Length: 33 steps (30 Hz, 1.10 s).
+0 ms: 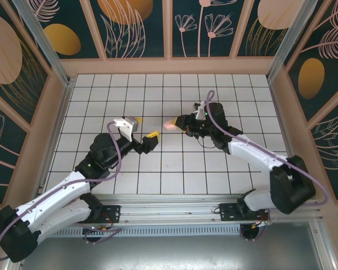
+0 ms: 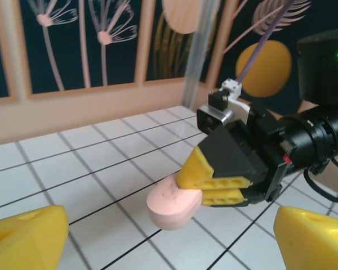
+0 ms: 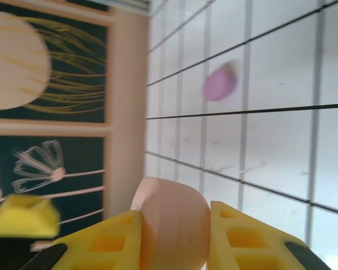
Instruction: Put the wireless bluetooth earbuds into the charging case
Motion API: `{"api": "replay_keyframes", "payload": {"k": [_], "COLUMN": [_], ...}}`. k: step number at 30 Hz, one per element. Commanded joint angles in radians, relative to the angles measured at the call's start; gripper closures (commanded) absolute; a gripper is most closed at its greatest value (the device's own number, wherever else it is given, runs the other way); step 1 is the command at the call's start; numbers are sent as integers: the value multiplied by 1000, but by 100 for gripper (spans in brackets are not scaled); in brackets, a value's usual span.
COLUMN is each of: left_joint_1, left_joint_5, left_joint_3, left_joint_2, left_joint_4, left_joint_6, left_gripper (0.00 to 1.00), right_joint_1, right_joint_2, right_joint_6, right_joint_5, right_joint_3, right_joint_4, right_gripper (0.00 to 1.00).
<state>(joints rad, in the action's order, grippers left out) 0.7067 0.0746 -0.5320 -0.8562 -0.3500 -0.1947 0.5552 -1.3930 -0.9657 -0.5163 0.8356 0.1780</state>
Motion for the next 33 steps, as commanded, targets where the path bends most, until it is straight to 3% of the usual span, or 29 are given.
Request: {"api": "replay_keyframes", "payload": {"k": [1,10,21,23,26,33], "left_joint_1": [0,-1,-4,-6,-8,-65], "left_joint_5": [-82,-100,-97,-98,-99,-83], "left_joint_3": [27,35,24,20,13,-10], "left_joint_2": [26,12,-44,-50,-60,-80], "left_joint_4": [55,74,58,58,61,72], "left_joint_6": [12,27,37,40,40,-26], "left_gripper": [8,7,7,6,6,4], "right_joint_1": [-2,-42,-77,-77,-76,-76], "right_joint_2": [-92,-378,-577,-588,-571,-397], "right_joint_6": [97,191,269,287,302,379], "right_joint_5": [61,67,107,119,154,321], "right_joint_3": [41,159,272,289,291,278], "right_joint_4": [31,40,6,-21,-61,-199], "right_gripper": [87,89,86,77,56,18]}}
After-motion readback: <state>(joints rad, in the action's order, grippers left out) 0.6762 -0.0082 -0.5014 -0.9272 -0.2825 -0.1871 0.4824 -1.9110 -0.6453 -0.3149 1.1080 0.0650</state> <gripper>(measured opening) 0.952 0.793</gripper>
